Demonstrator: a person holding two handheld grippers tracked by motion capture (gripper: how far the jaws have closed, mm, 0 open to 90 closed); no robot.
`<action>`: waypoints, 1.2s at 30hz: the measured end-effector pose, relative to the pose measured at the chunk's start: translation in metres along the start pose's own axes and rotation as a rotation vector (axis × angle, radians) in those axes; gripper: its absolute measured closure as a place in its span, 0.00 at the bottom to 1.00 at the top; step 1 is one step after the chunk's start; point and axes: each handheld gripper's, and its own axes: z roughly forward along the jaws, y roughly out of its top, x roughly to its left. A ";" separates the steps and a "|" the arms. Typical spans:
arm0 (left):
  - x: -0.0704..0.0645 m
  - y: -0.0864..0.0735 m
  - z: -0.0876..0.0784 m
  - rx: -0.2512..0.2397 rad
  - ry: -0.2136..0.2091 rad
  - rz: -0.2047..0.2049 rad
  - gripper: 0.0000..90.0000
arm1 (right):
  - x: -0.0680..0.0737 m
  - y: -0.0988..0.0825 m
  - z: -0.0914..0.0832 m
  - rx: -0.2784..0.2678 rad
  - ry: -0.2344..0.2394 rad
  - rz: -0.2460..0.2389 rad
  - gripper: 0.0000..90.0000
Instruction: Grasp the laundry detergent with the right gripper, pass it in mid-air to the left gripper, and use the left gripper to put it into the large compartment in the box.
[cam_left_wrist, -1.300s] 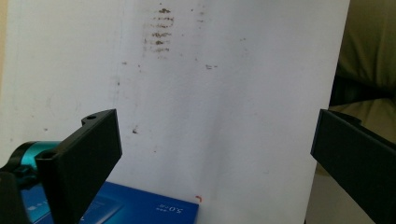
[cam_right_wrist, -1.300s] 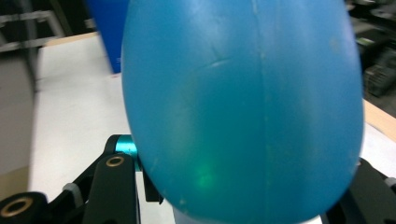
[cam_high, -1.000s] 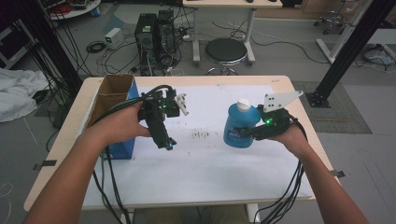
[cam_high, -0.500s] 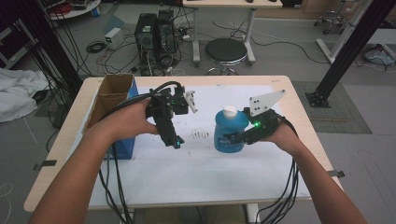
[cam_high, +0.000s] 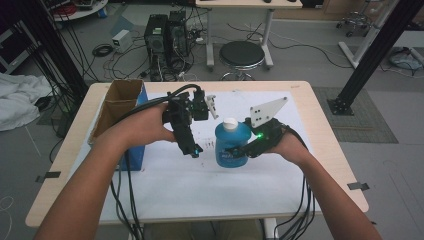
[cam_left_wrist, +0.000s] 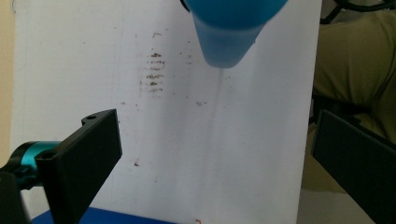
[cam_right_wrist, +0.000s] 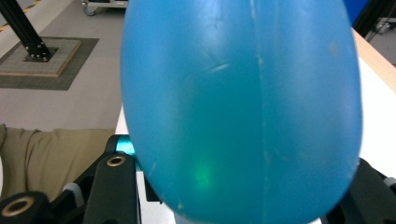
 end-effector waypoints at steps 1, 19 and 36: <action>0.000 0.001 0.000 -0.001 -0.001 0.000 0.02 | 0.000 0.001 0.003 0.001 0.008 -0.001 0.50; 0.000 0.020 0.000 0.035 -0.032 0.023 0.02 | -0.003 0.022 0.039 0.039 0.076 -0.009 0.50; 0.004 0.032 0.014 0.063 -0.053 0.042 0.02 | -0.003 0.027 0.043 0.042 0.090 0.001 0.50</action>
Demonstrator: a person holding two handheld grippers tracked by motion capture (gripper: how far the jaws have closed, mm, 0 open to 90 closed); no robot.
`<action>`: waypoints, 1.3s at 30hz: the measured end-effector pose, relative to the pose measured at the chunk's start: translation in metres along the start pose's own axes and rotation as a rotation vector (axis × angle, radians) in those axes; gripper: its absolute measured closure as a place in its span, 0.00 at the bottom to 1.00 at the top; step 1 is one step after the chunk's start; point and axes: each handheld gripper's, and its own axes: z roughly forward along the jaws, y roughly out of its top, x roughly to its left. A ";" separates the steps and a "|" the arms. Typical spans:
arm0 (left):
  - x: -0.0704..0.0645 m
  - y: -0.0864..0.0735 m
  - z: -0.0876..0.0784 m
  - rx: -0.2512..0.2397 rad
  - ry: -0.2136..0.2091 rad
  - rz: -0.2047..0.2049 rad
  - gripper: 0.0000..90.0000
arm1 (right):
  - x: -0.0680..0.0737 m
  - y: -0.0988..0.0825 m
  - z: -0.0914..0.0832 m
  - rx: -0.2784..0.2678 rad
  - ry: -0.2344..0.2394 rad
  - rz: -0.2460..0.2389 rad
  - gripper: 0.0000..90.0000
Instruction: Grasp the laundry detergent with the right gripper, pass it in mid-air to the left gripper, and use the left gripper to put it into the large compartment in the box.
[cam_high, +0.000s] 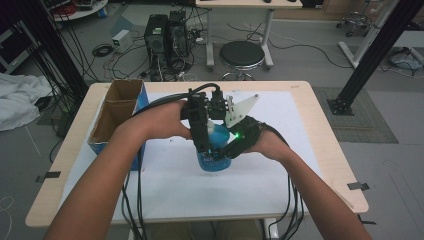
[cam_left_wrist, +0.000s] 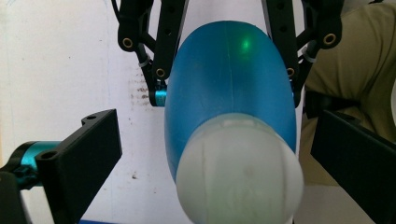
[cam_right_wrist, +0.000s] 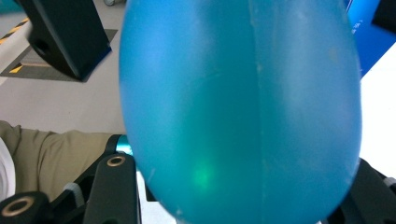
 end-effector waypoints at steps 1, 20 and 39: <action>0.000 0.000 0.001 -0.001 -0.001 0.000 0.02 | 0.000 0.000 0.000 -0.003 -0.002 0.003 0.50; 0.002 0.002 0.009 0.006 -0.025 0.015 0.11 | 0.002 0.002 -0.002 0.004 0.004 0.002 0.50; 0.001 0.002 0.009 0.006 -0.023 0.039 0.22 | 0.002 0.002 -0.001 0.006 0.003 0.006 0.50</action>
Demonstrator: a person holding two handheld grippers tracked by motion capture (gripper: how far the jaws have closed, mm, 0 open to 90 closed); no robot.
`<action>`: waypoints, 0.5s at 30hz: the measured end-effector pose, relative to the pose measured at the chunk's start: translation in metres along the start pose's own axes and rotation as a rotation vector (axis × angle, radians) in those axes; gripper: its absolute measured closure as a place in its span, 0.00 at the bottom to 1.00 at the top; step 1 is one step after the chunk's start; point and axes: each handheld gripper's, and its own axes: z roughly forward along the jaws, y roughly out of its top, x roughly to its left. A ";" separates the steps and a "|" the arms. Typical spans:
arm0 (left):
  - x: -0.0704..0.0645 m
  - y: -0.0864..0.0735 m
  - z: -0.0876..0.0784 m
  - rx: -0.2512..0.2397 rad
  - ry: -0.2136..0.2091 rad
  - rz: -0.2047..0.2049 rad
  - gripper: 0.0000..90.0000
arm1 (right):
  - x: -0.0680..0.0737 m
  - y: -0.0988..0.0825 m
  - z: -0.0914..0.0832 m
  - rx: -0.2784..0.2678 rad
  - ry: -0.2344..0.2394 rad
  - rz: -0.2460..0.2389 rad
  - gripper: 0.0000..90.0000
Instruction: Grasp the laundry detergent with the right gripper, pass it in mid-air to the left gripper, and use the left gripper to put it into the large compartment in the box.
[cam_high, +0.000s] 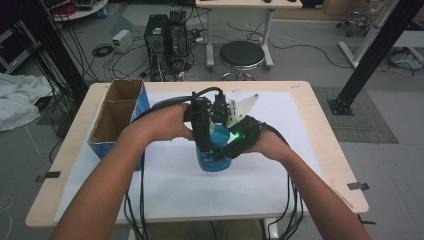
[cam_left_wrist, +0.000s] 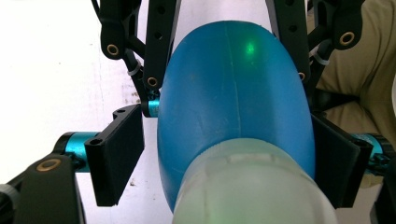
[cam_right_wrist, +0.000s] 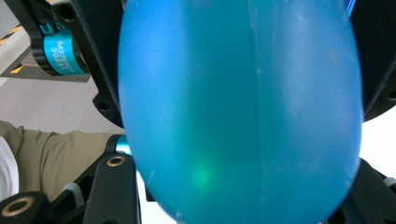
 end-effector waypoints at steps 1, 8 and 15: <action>0.000 0.000 0.000 0.001 0.000 0.007 0.25 | 0.000 0.000 0.000 0.000 0.001 0.002 0.50; 0.000 0.000 0.000 -0.002 0.002 0.013 0.29 | 0.000 0.000 0.000 -0.005 0.002 0.000 0.50; 0.000 0.001 0.000 -0.005 0.007 0.019 0.32 | -0.001 0.000 -0.001 -0.003 0.000 0.004 0.50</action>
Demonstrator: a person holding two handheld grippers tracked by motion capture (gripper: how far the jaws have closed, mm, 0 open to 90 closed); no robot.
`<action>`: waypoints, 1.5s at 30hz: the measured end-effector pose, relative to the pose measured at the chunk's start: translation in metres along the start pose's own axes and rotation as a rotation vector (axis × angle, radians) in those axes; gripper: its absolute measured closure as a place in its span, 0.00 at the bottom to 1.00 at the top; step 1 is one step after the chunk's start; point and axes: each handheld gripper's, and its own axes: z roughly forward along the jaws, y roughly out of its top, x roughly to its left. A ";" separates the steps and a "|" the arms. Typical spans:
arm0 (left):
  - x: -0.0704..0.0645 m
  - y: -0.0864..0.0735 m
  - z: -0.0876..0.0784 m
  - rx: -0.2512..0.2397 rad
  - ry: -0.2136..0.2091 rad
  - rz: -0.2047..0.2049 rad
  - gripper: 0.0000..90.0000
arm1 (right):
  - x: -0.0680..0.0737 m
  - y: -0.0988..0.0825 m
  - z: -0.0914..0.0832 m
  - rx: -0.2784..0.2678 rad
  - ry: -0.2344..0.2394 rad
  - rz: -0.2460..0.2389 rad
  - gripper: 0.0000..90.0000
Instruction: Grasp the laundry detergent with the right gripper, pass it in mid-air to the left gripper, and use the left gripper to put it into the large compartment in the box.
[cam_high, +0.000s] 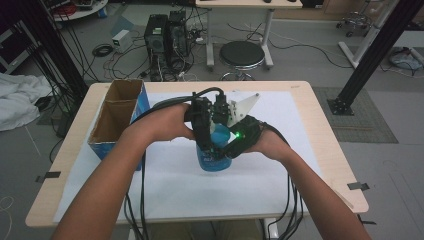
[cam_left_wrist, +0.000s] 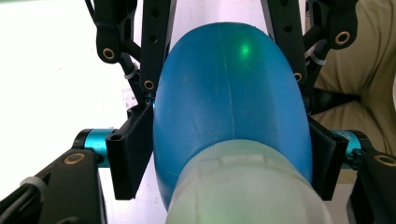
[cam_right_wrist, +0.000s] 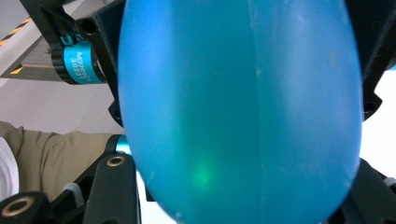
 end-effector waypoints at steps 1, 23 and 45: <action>0.000 0.000 0.000 -0.003 -0.005 0.001 0.34 | 0.000 0.000 0.000 -0.001 0.000 0.000 0.50; -0.004 0.000 0.000 -0.010 -0.008 0.029 0.41 | 0.002 0.000 0.000 0.004 -0.004 -0.006 0.50; -0.013 0.018 -0.003 -0.020 -0.039 0.081 0.42 | 0.009 -0.001 -0.014 0.056 -0.038 0.015 0.29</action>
